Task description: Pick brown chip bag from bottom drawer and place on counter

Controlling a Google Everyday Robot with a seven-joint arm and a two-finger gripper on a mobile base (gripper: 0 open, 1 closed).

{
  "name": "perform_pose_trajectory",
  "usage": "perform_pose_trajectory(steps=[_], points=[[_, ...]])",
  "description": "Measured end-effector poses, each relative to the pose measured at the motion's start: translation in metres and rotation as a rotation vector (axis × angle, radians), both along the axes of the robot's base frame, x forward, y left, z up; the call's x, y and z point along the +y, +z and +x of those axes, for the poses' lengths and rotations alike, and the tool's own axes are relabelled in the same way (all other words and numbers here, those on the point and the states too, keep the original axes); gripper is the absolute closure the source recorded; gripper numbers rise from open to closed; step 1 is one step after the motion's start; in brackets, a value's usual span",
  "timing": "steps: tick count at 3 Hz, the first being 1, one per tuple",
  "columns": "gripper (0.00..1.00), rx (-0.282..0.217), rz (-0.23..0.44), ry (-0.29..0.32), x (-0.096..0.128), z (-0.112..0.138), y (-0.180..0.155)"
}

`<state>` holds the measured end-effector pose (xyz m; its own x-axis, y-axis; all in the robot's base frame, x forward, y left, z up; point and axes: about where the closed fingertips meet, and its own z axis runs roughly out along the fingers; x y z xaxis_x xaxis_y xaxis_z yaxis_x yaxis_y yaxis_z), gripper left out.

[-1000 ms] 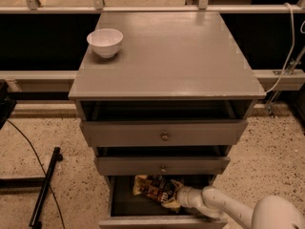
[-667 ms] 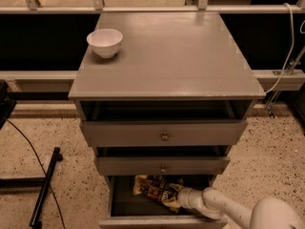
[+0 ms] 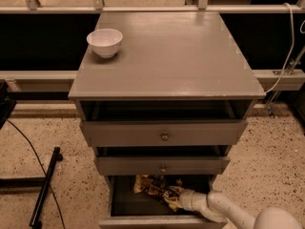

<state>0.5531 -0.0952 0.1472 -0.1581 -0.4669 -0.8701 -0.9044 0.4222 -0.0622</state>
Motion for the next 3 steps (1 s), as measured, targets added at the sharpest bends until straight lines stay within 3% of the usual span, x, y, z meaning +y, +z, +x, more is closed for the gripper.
perform_pose_trajectory(steps=[1, 2, 3], points=[[1.0, -0.034, 0.11, 0.017, -0.002, -0.005, 0.019], [1.0, -0.083, 0.199, 0.053, 0.003, -0.011, 0.048], [1.0, -0.106, 0.218, 0.123, 0.017, -0.021, 0.08]])
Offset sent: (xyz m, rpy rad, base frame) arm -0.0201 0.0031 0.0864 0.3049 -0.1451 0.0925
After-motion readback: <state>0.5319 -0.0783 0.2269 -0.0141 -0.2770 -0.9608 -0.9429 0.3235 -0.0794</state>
